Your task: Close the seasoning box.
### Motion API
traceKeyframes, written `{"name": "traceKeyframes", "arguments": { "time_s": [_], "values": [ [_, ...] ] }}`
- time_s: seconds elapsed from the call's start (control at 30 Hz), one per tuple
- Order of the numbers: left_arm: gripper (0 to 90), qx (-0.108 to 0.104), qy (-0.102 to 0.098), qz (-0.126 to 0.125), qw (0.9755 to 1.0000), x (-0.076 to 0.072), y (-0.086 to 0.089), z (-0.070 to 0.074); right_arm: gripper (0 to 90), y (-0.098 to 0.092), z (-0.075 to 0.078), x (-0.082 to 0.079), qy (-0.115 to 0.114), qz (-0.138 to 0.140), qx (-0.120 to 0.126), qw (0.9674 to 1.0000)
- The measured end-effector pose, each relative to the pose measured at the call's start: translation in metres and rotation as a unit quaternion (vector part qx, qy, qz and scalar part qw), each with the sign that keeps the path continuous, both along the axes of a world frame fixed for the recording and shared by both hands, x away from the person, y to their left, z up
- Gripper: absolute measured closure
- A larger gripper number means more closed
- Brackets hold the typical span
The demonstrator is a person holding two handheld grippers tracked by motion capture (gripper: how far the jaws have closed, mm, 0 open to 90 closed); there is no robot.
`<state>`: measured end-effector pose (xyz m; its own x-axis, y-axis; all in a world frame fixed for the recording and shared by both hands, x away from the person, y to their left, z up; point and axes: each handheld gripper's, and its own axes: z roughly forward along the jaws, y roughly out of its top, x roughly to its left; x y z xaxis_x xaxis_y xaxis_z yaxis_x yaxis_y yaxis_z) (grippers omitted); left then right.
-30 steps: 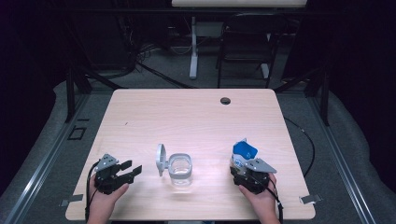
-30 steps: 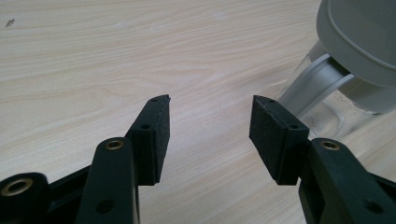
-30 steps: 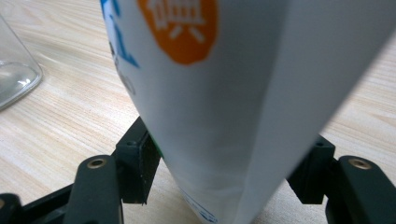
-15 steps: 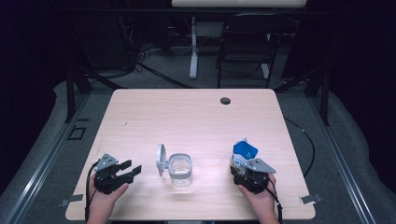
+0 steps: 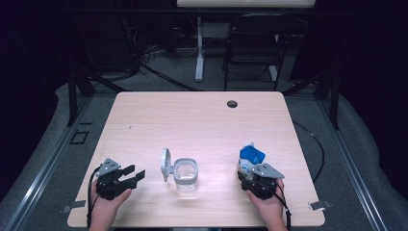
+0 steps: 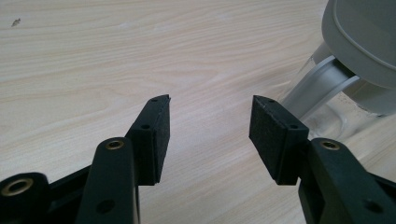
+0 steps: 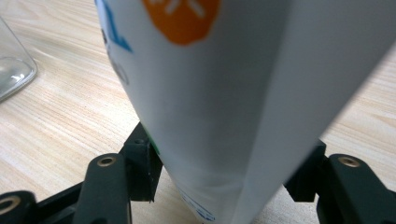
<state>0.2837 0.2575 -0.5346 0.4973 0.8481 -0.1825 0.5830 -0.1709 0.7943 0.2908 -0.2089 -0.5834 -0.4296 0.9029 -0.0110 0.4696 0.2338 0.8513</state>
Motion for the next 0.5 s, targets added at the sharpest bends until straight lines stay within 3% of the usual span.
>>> {"name": "traceKeyframes", "arguments": {
  "time_s": [0.5],
  "values": [
    [48.8,-0.002,-0.002,0.003,1.0,0.001,0.0011,-0.0019,41.1,-0.0006,0.0001,0.0006,0.001,0.002,0.003,1.0]
  ]
}}
